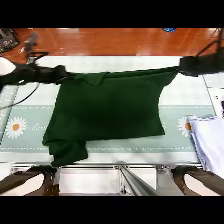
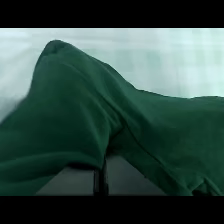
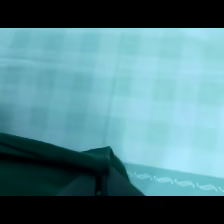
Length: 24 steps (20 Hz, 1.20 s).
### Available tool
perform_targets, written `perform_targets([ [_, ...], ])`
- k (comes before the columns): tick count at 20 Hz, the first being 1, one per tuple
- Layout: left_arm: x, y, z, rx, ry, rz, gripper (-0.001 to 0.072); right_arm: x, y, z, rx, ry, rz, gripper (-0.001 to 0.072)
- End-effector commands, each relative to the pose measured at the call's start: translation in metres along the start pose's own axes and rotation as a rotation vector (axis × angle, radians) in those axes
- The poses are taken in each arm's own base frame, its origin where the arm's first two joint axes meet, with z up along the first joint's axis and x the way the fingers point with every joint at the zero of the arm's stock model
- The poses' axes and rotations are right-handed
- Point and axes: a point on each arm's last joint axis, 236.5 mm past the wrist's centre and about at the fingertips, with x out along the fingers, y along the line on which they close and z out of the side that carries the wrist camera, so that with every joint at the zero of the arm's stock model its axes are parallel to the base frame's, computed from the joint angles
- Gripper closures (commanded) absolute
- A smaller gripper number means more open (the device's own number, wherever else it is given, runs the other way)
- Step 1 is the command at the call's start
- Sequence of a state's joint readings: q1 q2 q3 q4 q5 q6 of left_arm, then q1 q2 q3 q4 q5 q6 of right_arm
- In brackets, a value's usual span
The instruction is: Fold the shirts.
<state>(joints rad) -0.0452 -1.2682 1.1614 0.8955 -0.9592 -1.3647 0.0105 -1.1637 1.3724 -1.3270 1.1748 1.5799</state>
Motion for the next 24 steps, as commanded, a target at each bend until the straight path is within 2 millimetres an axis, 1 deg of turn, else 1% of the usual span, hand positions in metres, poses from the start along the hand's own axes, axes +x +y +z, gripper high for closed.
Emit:
perform_targets([
  [1, 0.088, 0.018, 0.028, -0.008, 0.052, -0.002, 0.0681, 0.084, -0.025, 0.030, 0.130, 0.025, 0.046, 0.0693],
  [3, 0.112, 0.009, 0.058, 0.022, 0.026, -0.022, 0.0681, 0.113, -0.035, 0.052, 0.150, 0.017, 0.048, 0.0693],
  [4, 0.119, 0.003, 0.073, 0.042, 0.005, -0.033, 0.0681, 0.127, -0.038, 0.059, 0.152, 0.019, 0.048, 0.0693],
  [6, 0.126, -0.008, 0.101, 0.076, -0.043, -0.052, 0.0681, 0.150, -0.044, 0.071, 0.179, 0.021, 0.048, 0.0693],
  [8, 0.125, -0.016, 0.117, 0.091, -0.077, -0.065, 0.0681, 0.167, -0.052, 0.078, 0.242, 0.015, 0.043, 0.0692],
  [9, 0.123, -0.018, 0.120, 0.095, -0.083, -0.067, 0.0653, 0.173, -0.057, 0.080, 0.269, 0.008, 0.040, 0.0692],
  [10, 0.121, -0.019, 0.118, 0.098, -0.071, -0.070, 0.0458, 0.174, -0.064, 0.084, 0.289, -0.010, 0.033, 0.0660],
  [11, 0.117, -0.019, 0.113, 0.099, -0.038, -0.074, 0.0205, 0.171, -0.072, 0.087, 0.299, -0.025, 0.028, 0.0469],
  [12, 0.109, -0.011, 0.107, 0.111, 0.009, -0.062, 0.0196, 0.164, -0.081, 0.091, 0.309, -0.031, 0.025, 0.0296],
  [13, 0.098, 0.001, 0.100, 0.108, 0.064, -0.038, 0.0197, 0.154, -0.090, 0.092, 0.328, -0.017, 0.029, 0.0293],
  [14, 0.084, 0.018, 0.093, 0.083, 0.125, 0.000, 0.0197, 0.140, -0.102, 0.092, 0.350, 0.001, 0.027, 0.0293],
  [15, 0.065, 0.041, 0.080, 0.053, 0.206, 0.048, 0.0197, 0.123, -0.117, 0.089, 0.367, 0.016, 0.015, 0.0293],
  [16, 0.042, 0.064, 0.063, 0.021, 0.297, 0.093, 0.0197, 0.106, -0.133, 0.084, 0.377, 0.029, -0.003, 0.0294],
  [17, 0.021, 0.084, 0.046, -0.018, 0.377, 0.132, 0.0197, 0.089, -0.151, 0.075, 0.381, 0.056, -0.037, 0.0294],
  [18, 0.000, 0.100, 0.032, -0.067, 0.434, 0.165, 0.0197, 0.072, -0.172, 0.060, 0.388, 0.094, -0.094, 0.0301],
  [19, -0.019, 0.114, 0.023, -0.108, 0.453, 0.196, 0.0197, 0.056, -0.193, 0.043, 0.394, 0.133, -0.167, 0.0302],
  [20, -0.036, 0.125, 0.016, -0.139, 0.447, 0.226, 0.0197, 0.039, -0.215, 0.025, 0.408, 0.161, -0.260, 0.0306],
  [21, -0.052, 0.137, 0.004, -0.174, 0.429, 0.261, 0.0197, 0.026, -0.231, 0.006, 0.417, 0.172, -0.329, 0.0306],
  [22, -0.064, 0.146, -0.014, -0.218, 0.415, 0.283, 0.0197, 0.022, -0.238, -0.012, 0.432, 0.172, -0.356, 0.0306],
  [23, -0.071, 0.154, -0.039, -0.269, 0.415, 0.294, 0.0197, 0.023, -0.239, -0.033, 0.469, 0.166, -0.351, 0.0306],
  [24, -0.075, 0.160, -0.078, -0.319, 0.457, 0.292, 0.0197, 0.032, -0.232, -0.059, 0.511, 0.173, -0.314, 0.0306],
])
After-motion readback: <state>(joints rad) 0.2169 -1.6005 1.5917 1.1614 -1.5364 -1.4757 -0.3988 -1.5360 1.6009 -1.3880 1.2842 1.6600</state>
